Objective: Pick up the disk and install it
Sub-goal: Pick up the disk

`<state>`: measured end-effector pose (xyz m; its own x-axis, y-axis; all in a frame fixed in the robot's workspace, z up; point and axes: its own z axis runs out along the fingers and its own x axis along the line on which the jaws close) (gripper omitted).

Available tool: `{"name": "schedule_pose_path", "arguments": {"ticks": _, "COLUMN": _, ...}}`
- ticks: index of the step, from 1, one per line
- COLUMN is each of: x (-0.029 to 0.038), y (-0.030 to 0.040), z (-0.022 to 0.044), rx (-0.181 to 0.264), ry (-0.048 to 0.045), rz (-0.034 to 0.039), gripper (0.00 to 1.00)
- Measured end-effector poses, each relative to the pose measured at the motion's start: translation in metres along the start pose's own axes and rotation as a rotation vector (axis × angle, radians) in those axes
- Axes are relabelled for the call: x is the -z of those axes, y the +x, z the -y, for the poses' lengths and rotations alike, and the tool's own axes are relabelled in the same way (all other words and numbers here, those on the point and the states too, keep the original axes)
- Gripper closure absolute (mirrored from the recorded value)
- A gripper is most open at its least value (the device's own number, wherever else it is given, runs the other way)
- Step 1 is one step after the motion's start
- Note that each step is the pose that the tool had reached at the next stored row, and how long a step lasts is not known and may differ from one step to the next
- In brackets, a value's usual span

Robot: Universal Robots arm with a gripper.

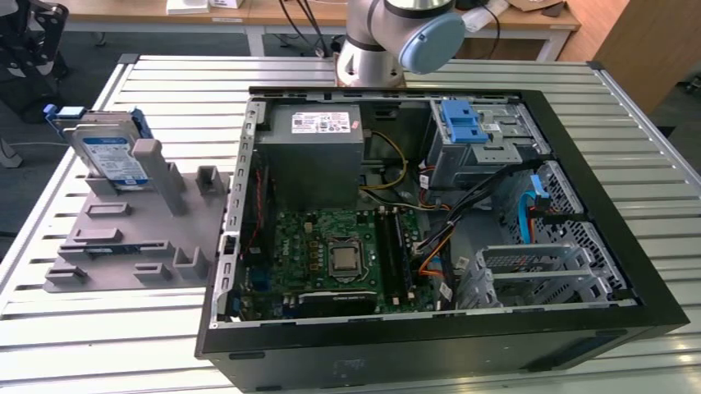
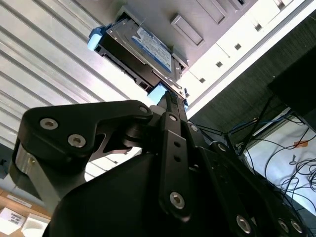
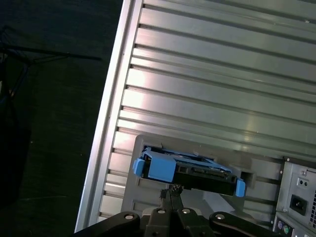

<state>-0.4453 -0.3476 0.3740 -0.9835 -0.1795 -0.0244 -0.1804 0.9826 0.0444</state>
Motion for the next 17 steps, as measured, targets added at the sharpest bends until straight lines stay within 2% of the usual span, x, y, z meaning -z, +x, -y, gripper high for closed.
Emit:
{"name": "schedule_pose_path", "arguments": {"ticks": 13, "x": 0.0000, "y": 0.0000, "z": 0.0000, "rx": 0.004, "ry": -0.0001, "rz": -0.0002, "gripper": 0.89}}
{"name": "schedule_pose_path", "arguments": {"ticks": 17, "x": -0.0001, "y": 0.0000, "z": 0.0000, "rx": 0.049, "ry": -0.0012, "rz": -0.0021, "gripper": 0.89}}
